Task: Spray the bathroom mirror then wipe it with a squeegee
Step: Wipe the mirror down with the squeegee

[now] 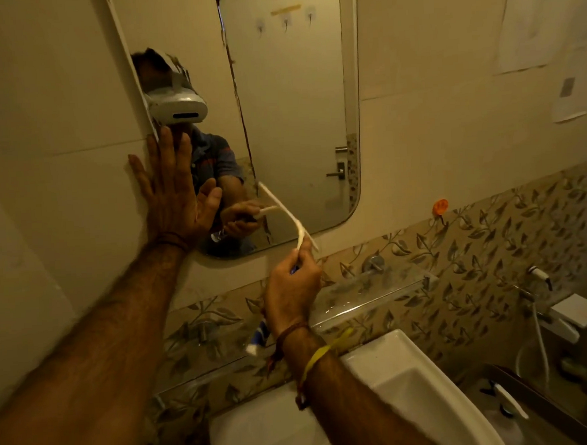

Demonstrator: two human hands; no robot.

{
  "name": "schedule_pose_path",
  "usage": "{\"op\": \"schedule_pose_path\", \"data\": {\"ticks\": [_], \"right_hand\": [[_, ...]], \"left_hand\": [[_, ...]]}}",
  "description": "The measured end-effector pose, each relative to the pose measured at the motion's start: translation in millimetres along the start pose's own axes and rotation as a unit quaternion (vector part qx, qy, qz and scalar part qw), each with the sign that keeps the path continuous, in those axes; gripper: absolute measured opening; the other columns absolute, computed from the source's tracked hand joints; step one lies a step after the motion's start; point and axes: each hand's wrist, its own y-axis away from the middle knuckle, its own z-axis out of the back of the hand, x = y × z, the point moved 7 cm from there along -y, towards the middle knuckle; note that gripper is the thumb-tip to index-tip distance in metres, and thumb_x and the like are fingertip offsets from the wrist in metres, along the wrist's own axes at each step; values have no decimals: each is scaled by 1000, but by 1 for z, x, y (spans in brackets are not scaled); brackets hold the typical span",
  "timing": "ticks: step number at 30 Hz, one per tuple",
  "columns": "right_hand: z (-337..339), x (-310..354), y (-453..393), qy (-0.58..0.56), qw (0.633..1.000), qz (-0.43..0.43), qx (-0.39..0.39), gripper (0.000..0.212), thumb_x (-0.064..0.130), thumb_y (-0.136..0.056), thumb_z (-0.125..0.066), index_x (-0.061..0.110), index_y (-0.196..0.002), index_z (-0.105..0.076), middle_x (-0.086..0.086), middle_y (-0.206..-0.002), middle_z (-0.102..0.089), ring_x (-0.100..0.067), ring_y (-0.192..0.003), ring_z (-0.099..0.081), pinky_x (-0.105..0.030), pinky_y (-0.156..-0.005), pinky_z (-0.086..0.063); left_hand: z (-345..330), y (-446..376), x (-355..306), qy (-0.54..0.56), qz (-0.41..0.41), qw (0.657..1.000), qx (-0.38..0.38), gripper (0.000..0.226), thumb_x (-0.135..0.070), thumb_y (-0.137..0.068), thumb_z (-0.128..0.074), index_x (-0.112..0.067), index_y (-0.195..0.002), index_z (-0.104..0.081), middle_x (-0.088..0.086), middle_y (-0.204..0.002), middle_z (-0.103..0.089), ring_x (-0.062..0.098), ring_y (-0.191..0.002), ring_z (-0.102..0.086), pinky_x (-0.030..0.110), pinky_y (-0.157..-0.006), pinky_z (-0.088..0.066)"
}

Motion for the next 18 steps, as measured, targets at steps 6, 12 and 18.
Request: {"op": "schedule_pose_path", "data": {"ticks": [6, 12, 18], "right_hand": [[-23, 57, 14, 8, 989, 89, 120, 44, 22, -104, -44, 23, -148, -43, -2, -92, -68, -14, -73, -63, -32, -68, -62], [-52, 126, -32, 126, 953, 260, 92, 52, 26, -104, -40, 27, -154, -29, 4, -72, -58, -2, -55, -50, -15, -51, -45], [-41, 87, -37, 198, 918, 331, 88, 56, 25, -103, -43, 25, -155, -24, 0, -67, -57, -12, -54, -53, -26, -53, -52]], "left_hand": [[19, -5, 4, 153, 61, 985, 58, 86, -50, -97, -38, -2, -162, -9, 23, -169, 2, 38, -157, 8, 51, -124, 13], [40, -2, 21, 254, 145, 956, 32, 74, -41, -104, -37, -7, -163, -7, 14, -172, 2, 22, -158, 8, 15, -123, 4], [35, -1, 11, 222, 148, 963, 49, 71, -34, -106, -40, -9, -163, -8, 11, -172, -1, 26, -159, 6, 37, -129, -1]]}}
